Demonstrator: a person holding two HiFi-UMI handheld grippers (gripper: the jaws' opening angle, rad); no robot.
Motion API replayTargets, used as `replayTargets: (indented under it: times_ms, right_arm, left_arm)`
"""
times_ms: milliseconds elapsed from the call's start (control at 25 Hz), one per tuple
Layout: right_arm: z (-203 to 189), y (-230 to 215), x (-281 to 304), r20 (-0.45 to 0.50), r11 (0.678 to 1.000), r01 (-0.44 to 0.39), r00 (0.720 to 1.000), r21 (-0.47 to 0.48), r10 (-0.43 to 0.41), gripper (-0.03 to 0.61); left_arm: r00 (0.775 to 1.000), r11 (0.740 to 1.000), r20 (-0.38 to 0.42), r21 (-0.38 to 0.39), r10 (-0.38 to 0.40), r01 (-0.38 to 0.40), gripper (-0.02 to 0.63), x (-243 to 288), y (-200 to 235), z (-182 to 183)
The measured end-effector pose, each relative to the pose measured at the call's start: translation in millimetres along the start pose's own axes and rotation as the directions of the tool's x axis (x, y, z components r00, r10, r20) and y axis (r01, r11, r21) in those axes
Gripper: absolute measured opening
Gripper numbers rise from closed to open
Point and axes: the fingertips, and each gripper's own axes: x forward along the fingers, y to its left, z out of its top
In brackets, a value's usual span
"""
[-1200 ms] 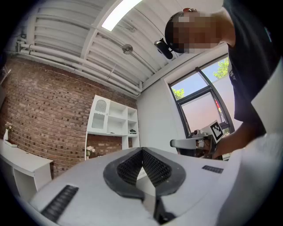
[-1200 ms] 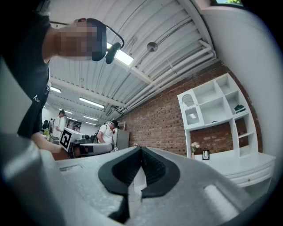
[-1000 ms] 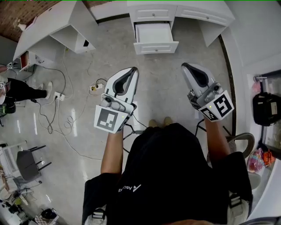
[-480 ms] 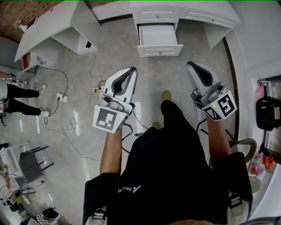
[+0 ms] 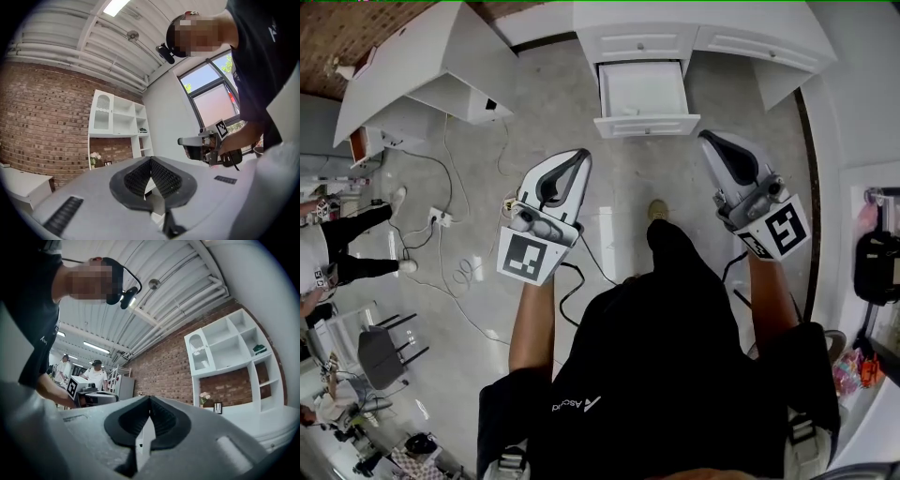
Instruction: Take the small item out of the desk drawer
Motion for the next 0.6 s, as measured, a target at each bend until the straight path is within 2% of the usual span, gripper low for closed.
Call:
replayTargets:
  times_ms: [200, 600]
  right_arm:
    - [-22, -71, 29, -0.017, 0.999, -0.040, 0.999, -0.001, 0.040, 0.002]
    - [-69, -171, 71, -0.051, 0.996, -0.068, 0.996, 0.057, 0.071, 0.002]
  left_arm:
    - [0.999, 0.999, -0.027, 0.020, -0.028, 0.028, -0.002, 78, 28, -22]
    - [0.980, 0.996, -0.191, 0.058, -0.050, 0.062, -0.002, 180, 80, -92]
